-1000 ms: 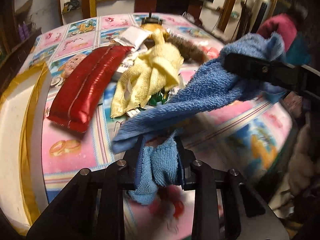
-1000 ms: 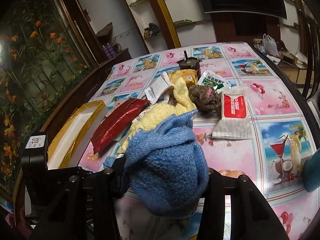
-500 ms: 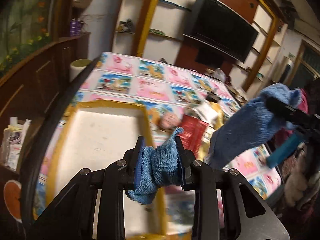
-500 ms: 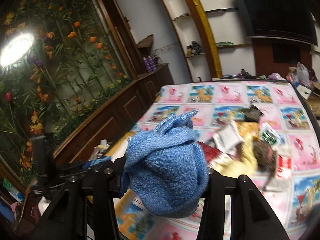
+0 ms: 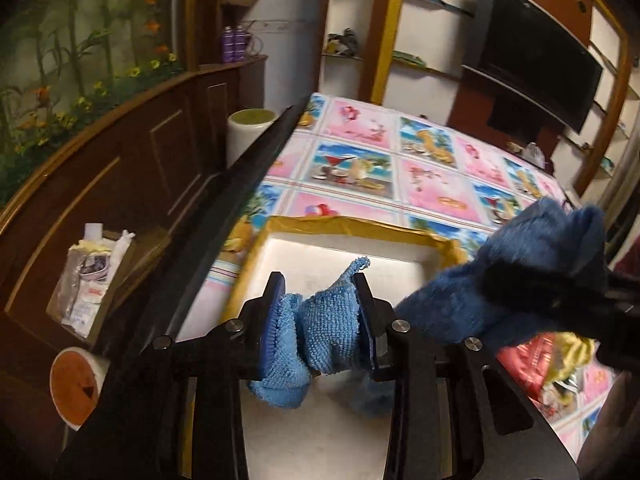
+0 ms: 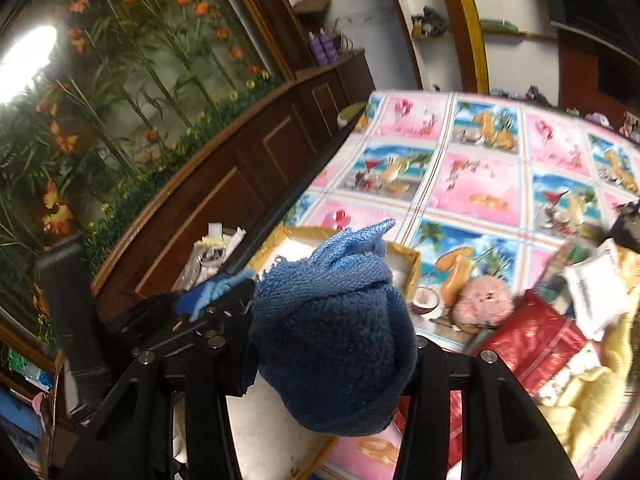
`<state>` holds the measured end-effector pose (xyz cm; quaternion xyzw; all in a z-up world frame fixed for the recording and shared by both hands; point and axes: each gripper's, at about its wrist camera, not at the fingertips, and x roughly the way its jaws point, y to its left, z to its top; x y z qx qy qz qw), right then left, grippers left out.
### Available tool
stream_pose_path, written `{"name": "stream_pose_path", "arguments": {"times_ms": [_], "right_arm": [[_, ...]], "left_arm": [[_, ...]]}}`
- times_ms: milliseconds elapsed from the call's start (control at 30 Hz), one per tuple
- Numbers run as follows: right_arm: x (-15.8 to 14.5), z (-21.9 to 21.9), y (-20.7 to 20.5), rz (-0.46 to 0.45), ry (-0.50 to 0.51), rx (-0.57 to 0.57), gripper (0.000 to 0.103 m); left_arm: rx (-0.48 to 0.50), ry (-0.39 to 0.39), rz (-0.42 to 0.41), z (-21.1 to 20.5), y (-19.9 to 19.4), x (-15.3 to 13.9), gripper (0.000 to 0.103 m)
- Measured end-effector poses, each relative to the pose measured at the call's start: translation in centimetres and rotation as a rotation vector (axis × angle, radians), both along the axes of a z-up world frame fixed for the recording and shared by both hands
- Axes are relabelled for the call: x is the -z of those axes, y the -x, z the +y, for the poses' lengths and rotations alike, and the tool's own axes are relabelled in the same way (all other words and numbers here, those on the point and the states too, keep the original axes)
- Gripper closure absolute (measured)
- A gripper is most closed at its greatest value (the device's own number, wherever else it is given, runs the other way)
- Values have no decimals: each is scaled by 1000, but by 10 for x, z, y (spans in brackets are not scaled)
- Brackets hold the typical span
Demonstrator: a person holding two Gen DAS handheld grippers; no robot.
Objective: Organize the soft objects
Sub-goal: 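Carry both blue towels into the white box and open both grippers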
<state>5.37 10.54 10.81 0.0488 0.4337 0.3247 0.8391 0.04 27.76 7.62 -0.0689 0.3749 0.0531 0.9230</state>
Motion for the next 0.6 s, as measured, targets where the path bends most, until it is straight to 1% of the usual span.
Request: {"name": "stream_pose_path", "arguments": {"times_ms": [67, 133, 233, 333, 367, 433, 600], "right_arm": [[14, 13, -9, 33, 24, -13, 56], [25, 23, -16, 54, 48, -29, 54], [39, 33, -21, 71, 88, -24, 50], [45, 31, -24, 82, 84, -11, 48], [45, 30, -25, 82, 81, -4, 42], [44, 28, -26, 75, 61, 1, 38], [37, 23, -26, 34, 48, 25, 38]], "left_arm": [[-24, -10, 10, 5, 0, 3, 58], [-47, -29, 10, 8, 0, 5, 55], [-70, -68, 7, 9, 2, 6, 55], [-74, -91, -8, 9, 7, 5, 55], [-78, -99, -12, 9, 9, 4, 55], [-83, -113, -27, 8, 13, 2, 55], [-93, -152, -55, -1, 24, -6, 55]]}}
